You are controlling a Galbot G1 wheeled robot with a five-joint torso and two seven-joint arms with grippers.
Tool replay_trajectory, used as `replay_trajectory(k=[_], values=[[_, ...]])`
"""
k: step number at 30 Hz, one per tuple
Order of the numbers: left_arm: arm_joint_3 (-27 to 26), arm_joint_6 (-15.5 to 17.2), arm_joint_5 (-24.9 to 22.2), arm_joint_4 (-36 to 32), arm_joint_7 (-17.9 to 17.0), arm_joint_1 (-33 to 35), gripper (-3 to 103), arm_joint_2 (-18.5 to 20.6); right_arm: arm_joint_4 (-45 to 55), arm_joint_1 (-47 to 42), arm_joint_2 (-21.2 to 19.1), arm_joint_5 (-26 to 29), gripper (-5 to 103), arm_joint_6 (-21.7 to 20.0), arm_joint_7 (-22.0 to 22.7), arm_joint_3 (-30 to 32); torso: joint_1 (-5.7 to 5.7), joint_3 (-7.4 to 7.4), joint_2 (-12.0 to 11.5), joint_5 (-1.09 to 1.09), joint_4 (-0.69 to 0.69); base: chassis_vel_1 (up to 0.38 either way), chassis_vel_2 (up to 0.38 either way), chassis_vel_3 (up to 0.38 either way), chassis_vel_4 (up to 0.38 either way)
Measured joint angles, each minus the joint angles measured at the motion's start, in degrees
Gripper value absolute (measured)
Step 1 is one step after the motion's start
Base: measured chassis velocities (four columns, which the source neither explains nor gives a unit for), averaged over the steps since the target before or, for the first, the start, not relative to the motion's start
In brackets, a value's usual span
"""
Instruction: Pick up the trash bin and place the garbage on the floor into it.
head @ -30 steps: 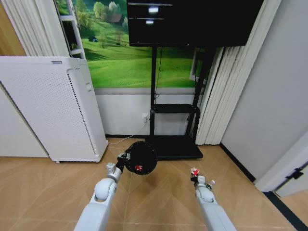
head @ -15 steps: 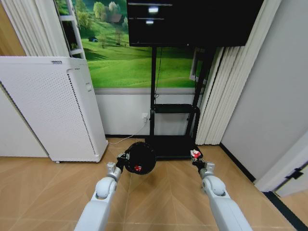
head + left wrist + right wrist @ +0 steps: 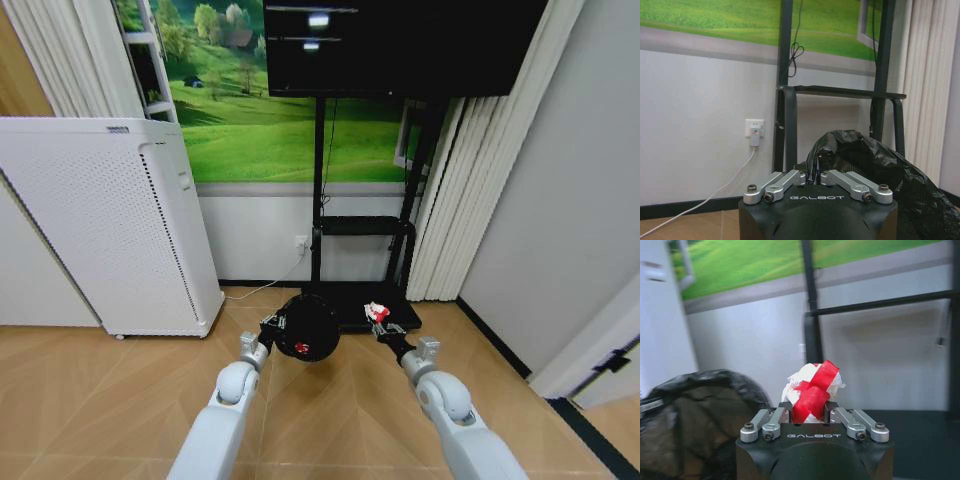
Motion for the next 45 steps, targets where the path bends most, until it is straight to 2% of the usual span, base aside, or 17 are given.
replay_trajectory(k=[2, 3, 5, 12, 18, 26, 37, 39, 42, 45], values=[[1.0, 0.3, -0.3, -0.9, -0.3, 0.4, 8, 0.3, -3.3, 1.3, -2.6, 0.5, 31, 3.6, -4.7, -1.3, 0.00, 0.00, 0.0, 0.01, 0.00, 0.000, 0.000, 0.000, 0.000], [1.0, 0.3, -0.3, -0.9, -0.3, 0.4, 8, 0.3, -3.3, 1.3, -2.6, 0.5, 31, 3.6, -4.7, -1.3, 0.00, 0.00, 0.0, 0.01, 0.00, 0.000, 0.000, 0.000, 0.000], [1.3, 0.5, -0.3, -1.4, -0.4, 0.7, 8, 0.7, -6.1, 2.3, -4.9, 0.7, 31, 6.5, -7.9, -2.6, 0.00, 0.00, 0.0, 0.01, 0.00, 0.000, 0.000, 0.000, 0.000], [1.9, 0.4, -0.2, -1.5, -0.3, 1.1, 8, 1.1, -6.3, 2.7, -8.8, 2.3, 31, 9.4, -10.5, -4.6, 0.00, 0.00, 0.0, 0.00, 0.00, 0.000, 0.000, 0.000, 0.000], [2.1, 0.2, 0.0, -1.0, 0.0, 1.1, 8, 1.4, -3.4, 1.7, -10.5, 2.6, 31, 10.6, -11.2, -6.2, 0.00, 0.00, 0.0, 0.00, 0.00, 0.000, 0.000, 0.000, 0.000], [2.3, 0.0, -0.2, -0.3, 0.2, 0.3, 8, 1.9, -1.3, 1.7, -13.8, 2.3, 31, 12.6, -12.4, -11.8, 0.00, 0.00, 0.0, 0.00, 0.00, 0.000, 0.000, 0.000, 0.000], [5.5, 0.0, 0.0, -0.1, -0.7, -0.3, 8, -0.3, -1.9, 4.4, -12.4, -0.5, 31, 11.6, -10.7, -16.2, 0.00, 0.00, 0.0, 0.00, 0.00, 0.000, 0.000, 0.000, 0.000], [5.7, 0.0, 0.1, -0.1, -0.7, -0.2, 8, -0.5, -1.9, 4.4, -12.4, -1.1, 28, 11.3, -10.3, -16.5, 0.00, 0.00, 0.0, 0.00, 0.00, 0.000, 0.000, 0.000, 0.000], [5.9, 0.0, 0.4, 0.0, -0.8, -0.1, 8, -0.8, -1.9, 4.3, -12.1, -2.6, 41, 11.3, -9.0, -16.6, 0.00, 0.00, 0.0, 0.00, 0.00, 0.000, 0.000, 0.000, 0.000], [5.9, 0.0, 0.4, 0.0, -0.8, 0.0, 8, -0.8, -1.9, 4.3, -12.0, -2.6, 47, 11.2, -8.5, -16.6, 0.00, 0.00, 0.0, 0.00, 0.00, 0.000, 0.000, 0.000, 0.000]])
